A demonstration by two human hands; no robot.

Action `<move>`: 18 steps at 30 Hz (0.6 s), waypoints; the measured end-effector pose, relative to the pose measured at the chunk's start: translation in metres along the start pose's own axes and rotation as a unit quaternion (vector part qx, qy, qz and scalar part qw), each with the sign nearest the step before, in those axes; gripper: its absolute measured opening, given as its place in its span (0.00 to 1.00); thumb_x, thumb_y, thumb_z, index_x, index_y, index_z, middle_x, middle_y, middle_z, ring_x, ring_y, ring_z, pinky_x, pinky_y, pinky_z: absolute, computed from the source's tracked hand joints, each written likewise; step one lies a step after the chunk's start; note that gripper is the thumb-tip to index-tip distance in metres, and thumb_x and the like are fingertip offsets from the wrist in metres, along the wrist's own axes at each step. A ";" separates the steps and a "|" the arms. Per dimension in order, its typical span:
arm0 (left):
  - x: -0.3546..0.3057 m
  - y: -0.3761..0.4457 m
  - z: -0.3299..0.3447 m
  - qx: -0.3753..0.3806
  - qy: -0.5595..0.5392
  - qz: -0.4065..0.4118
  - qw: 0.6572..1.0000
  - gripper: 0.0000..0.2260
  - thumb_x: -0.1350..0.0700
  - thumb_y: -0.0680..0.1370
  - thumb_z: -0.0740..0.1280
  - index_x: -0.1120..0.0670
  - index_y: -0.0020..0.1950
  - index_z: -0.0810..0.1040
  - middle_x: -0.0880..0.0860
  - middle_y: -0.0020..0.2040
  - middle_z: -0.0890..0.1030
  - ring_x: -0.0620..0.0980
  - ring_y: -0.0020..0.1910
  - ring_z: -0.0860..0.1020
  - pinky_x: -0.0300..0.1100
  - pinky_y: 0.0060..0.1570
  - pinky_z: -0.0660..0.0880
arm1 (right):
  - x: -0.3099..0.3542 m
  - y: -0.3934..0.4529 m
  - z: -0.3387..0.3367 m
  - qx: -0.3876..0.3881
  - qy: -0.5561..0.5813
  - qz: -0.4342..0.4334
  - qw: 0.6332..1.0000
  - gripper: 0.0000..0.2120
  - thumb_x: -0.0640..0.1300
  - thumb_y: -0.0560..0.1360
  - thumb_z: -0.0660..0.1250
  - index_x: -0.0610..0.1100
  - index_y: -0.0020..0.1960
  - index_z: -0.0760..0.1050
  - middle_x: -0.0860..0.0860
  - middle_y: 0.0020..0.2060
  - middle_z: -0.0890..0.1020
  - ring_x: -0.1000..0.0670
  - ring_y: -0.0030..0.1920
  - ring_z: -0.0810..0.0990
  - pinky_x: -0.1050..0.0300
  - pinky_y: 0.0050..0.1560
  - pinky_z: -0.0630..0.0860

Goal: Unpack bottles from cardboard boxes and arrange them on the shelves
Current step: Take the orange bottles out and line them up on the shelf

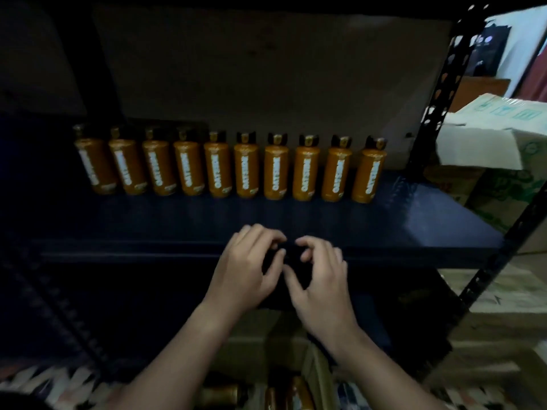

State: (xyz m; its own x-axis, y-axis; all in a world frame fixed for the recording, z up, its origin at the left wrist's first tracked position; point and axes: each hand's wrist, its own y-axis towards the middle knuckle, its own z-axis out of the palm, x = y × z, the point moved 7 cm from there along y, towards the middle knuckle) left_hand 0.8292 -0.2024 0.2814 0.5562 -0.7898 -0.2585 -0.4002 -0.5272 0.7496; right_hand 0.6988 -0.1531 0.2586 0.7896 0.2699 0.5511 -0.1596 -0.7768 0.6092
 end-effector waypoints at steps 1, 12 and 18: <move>0.003 -0.022 -0.001 0.000 -0.009 -0.016 1.000 0.08 0.56 0.80 0.68 0.55 0.58 0.79 0.49 0.49 0.78 0.49 0.48 0.76 0.46 0.49 0.74 | 0.006 -0.015 0.018 0.038 0.014 -0.005 0.999 0.20 0.47 0.76 0.72 0.54 0.64 0.69 0.60 0.51 0.71 0.59 0.52 0.69 0.63 0.55 0.66; 0.119 -0.272 0.100 0.291 -0.039 -0.393 0.871 0.18 0.56 0.78 0.69 0.49 0.67 0.74 0.51 0.62 0.77 0.52 0.62 0.75 0.50 0.64 0.75 | -0.074 -0.152 0.202 0.423 -0.094 0.107 0.895 0.27 0.51 0.77 0.70 0.49 0.73 0.64 0.47 0.66 0.74 0.44 0.68 0.70 0.46 0.71 0.67; 0.150 -0.358 0.138 0.441 0.003 -0.446 0.779 0.26 0.60 0.80 0.66 0.52 0.77 0.65 0.53 0.76 0.65 0.55 0.75 0.63 0.52 0.75 0.64 | -0.138 -0.200 0.229 0.564 -0.299 0.045 0.769 0.36 0.56 0.74 0.71 0.48 0.76 0.60 0.43 0.70 0.69 0.39 0.70 0.65 0.40 0.73 0.59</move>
State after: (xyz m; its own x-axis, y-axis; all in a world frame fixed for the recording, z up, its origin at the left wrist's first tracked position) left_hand 0.9555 -0.1754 -0.1096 0.9018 0.0139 -0.4320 -0.1965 -0.8771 -0.4383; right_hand 0.7573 -0.1648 -0.0700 0.9904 0.1378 -0.0031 0.1192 -0.8674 -0.4832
